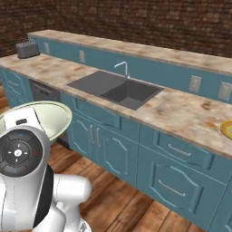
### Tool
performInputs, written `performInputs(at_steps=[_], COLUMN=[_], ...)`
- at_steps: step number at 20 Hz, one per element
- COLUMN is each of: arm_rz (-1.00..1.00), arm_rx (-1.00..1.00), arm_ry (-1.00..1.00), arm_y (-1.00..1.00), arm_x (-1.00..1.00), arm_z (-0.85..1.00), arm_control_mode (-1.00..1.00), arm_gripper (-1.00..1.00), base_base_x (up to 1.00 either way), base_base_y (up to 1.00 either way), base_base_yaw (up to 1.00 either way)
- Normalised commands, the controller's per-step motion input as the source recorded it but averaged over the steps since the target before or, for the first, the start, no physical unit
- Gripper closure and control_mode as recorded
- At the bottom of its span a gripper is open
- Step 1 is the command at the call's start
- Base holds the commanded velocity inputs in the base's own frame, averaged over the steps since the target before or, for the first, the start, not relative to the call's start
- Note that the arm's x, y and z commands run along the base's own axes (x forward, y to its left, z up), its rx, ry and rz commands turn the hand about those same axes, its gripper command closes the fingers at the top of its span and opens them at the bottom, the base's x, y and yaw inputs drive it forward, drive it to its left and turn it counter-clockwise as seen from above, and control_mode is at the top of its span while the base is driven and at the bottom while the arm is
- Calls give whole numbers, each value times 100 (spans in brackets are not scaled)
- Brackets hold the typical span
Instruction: Move the bowls from the cabinet to the plates on the dining table.
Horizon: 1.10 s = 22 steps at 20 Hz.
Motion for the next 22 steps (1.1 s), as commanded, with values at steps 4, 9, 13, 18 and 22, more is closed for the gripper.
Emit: performInputs(at_steps=[4,9,13,18,22], arm_rz=[0,0,0,0,0], arm_rx=[0,0,0,0,0], arm_ry=[0,0,0,0,0], arm_y=[0,0,0,0,0], arm_x=[0,0,0,0,0], arm_z=[0,0,0,0,0], arm_control_mode=[100,100,100,100,100], arm_gripper=[100,100,100,100,100], base_base_x=[32,32,33,31,31], base_base_y=[0,0,0,0,0], base_base_yaw=[-42,-41,-41,-40,-40])
